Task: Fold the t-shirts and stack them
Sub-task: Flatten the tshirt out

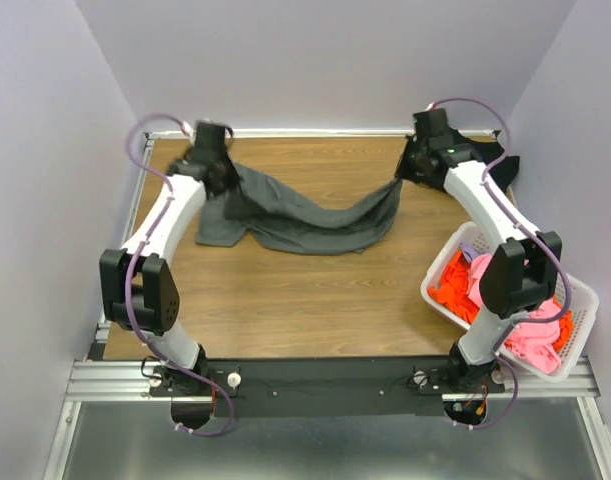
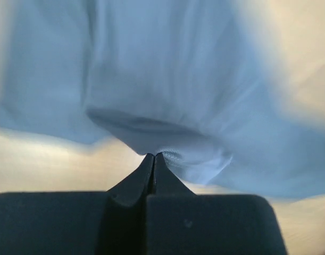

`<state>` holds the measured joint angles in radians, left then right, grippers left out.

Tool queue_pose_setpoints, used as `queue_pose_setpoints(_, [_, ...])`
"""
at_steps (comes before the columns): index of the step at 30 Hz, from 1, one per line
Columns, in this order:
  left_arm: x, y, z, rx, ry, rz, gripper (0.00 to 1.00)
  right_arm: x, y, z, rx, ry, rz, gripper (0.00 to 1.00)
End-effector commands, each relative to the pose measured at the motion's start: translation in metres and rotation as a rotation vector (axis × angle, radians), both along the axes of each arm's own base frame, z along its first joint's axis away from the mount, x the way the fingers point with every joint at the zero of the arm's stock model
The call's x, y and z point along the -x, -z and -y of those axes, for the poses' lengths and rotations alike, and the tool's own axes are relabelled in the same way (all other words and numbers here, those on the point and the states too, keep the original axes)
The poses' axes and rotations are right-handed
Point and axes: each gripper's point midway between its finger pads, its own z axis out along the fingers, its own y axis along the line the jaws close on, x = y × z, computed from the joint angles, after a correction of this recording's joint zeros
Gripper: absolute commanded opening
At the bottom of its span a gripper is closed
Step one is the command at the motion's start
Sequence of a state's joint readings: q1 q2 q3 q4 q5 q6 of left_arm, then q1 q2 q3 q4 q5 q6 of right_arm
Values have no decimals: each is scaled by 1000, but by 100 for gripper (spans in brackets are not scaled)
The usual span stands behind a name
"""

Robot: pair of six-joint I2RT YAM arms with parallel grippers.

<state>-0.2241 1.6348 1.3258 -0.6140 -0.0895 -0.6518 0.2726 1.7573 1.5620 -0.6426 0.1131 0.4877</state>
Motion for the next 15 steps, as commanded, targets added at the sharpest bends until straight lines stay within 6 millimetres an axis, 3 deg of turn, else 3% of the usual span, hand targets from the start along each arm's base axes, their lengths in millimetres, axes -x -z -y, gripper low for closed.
queue_pose_setpoints(1, [-52,-120,-39,-17,-76,272,0,-20,-79,26,-55,41,170,1])
queue_pose_setpoints(2, [-59,-137,-44,-22,-82,303,0,-23,-90,29,-64,46,193,1])
queue_pose_setpoints(3, [-71,-167,-47,-22,-79,365,0,-25,-98,33,-71,51,208,1])
queue_pose_setpoints(5, [-78,-182,-54,-32,-75,377,0,-29,-119,41,-86,56,248,1])
queue_pose_setpoints(6, [-81,-207,-54,-28,-74,430,0,-28,-128,42,-88,56,268,1])
queue_pose_setpoints(11, [-82,-258,-52,9,-57,550,0,-23,-163,47,-92,54,342,1])
queue_pose_setpoints(15, [-79,-285,-48,26,-34,634,0,-14,-184,50,-86,52,391,1])
